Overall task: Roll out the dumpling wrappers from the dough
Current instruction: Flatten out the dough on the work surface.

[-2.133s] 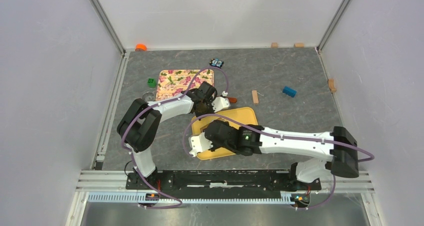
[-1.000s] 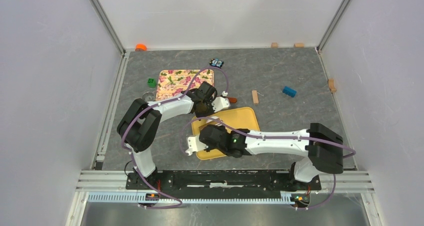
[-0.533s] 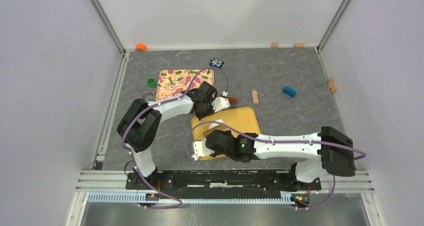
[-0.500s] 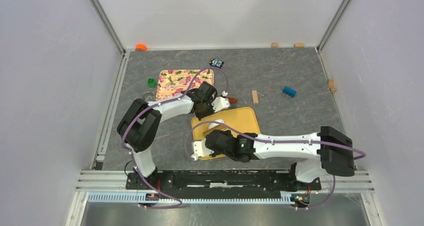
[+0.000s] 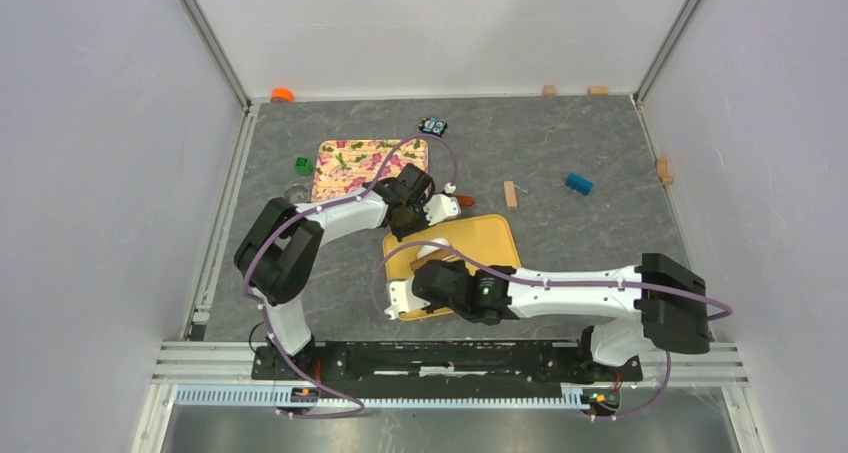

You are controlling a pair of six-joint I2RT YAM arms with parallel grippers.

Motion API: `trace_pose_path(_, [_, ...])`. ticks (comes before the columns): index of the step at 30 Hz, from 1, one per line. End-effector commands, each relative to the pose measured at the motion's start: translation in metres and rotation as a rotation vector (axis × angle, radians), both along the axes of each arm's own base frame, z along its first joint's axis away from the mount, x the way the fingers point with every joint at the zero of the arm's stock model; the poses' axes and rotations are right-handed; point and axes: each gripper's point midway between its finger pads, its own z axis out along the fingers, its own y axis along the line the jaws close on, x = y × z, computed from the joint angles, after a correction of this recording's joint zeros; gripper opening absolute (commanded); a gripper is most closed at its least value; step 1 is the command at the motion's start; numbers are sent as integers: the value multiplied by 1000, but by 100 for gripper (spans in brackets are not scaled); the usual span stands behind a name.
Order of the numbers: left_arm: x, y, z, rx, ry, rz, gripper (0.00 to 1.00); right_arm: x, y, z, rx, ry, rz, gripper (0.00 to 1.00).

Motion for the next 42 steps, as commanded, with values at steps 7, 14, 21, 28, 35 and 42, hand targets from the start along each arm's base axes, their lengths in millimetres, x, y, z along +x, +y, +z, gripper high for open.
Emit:
trace_pose_path(7, [-30,28,-61,127,141,-16,2,-2,-58,-61,-272,136,-23,0])
trace_pose_path(14, [-31,28,-61,126,141,-18,2,-23,-75,-59,-336,170,-33,0])
trace_pose_path(21, [-30,28,-61,125,140,-17,2,-32,-87,-67,-359,177,-27,0])
trace_pose_path(28, [-31,28,-61,125,141,-18,2,-22,-72,-74,-404,201,-9,0])
trace_pose_path(35, [-31,27,-61,124,142,-20,2,-48,-105,-68,-446,223,-31,0])
trace_pose_path(42, [-31,28,-61,126,143,-19,2,-24,-66,-77,-427,189,22,0])
